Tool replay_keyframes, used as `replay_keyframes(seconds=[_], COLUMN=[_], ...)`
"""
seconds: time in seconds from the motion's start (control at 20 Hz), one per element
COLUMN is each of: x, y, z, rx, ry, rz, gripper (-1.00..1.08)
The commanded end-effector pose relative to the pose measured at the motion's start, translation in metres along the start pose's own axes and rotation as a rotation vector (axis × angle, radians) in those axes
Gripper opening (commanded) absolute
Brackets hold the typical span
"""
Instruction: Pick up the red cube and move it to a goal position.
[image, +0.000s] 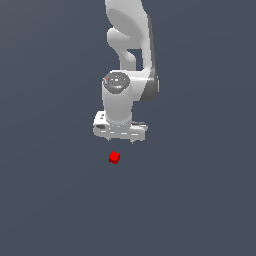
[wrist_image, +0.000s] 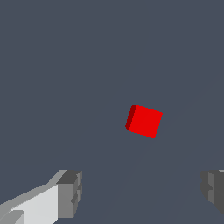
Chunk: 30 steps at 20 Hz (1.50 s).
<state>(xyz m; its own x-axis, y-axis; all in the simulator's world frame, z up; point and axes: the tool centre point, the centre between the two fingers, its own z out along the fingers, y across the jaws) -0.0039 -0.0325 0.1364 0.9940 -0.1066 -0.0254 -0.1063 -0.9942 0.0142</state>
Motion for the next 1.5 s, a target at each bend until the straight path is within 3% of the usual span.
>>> replay_keyframes(seconds=[0.0, 0.6, 1.05, 1.1, 1.45], x=[0.003, 0.026, 0.032, 0.032, 0.032], y=[0.003, 0.023, 0.029, 0.029, 0.029], z=[0.013, 0.096, 0.116, 0.116, 0.116], rx=[0.001, 0.013, 0.017, 0.017, 0.017], ry=[0.002, 0.019, 0.023, 0.023, 0.023], rz=[0.031, 0.242, 0.295, 0.295, 0.295], gripper=[1.0, 1.0, 1.0, -1.0, -1.0])
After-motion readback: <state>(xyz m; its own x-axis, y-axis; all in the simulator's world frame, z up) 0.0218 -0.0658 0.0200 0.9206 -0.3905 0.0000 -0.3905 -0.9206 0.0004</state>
